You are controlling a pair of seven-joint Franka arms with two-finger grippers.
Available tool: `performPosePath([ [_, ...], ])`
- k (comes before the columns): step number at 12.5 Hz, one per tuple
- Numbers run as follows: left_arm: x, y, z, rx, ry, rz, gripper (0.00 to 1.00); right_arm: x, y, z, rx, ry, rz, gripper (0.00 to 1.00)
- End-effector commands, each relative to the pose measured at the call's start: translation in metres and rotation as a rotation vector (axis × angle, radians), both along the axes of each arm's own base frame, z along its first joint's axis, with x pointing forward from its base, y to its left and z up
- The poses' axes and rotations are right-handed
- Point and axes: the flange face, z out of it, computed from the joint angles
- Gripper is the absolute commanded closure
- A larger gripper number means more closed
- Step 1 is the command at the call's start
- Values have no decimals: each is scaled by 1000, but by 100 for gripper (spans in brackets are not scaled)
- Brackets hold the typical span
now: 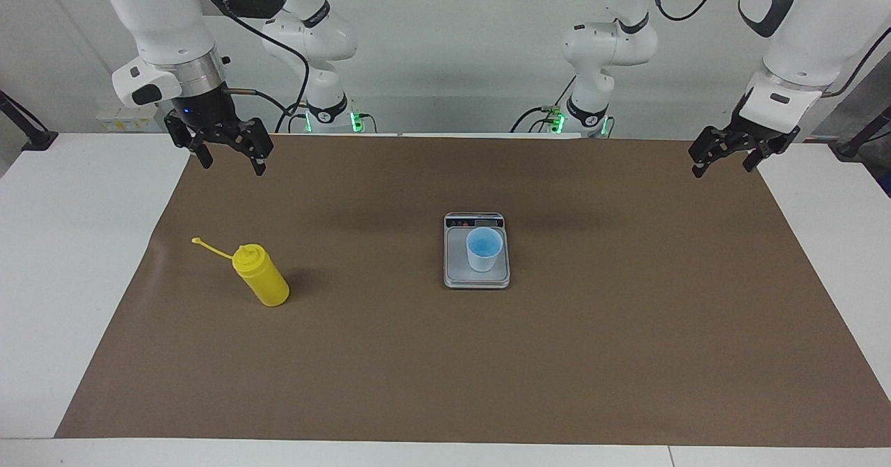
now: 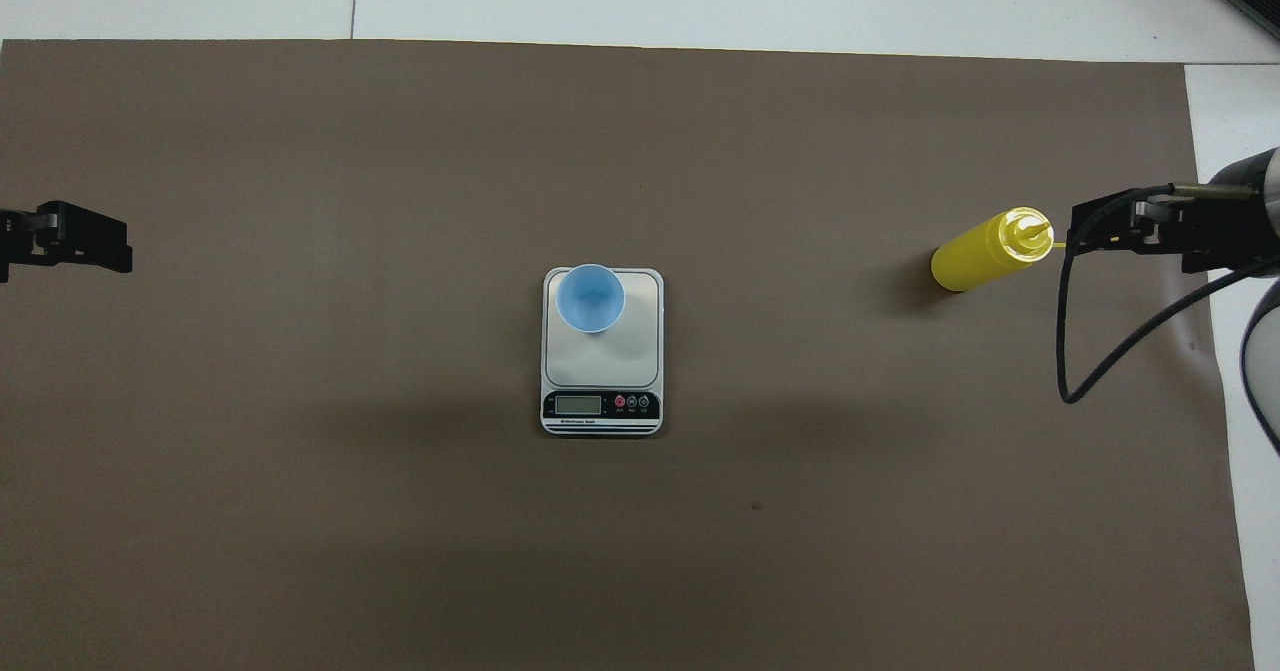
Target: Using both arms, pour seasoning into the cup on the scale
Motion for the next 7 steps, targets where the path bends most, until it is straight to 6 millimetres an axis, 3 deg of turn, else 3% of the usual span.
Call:
performPosePath([
  [1, -6, 4, 3, -1, 6, 2, 0, -1, 1, 1, -1, 22, 18, 0],
  [4, -6, 4, 3, -1, 6, 2, 0, -12, -3, -7, 13, 67, 9, 0],
  [7, -6, 3, 3, -1, 6, 0, 0, -11, -13, -9, 17, 61, -13, 0],
])
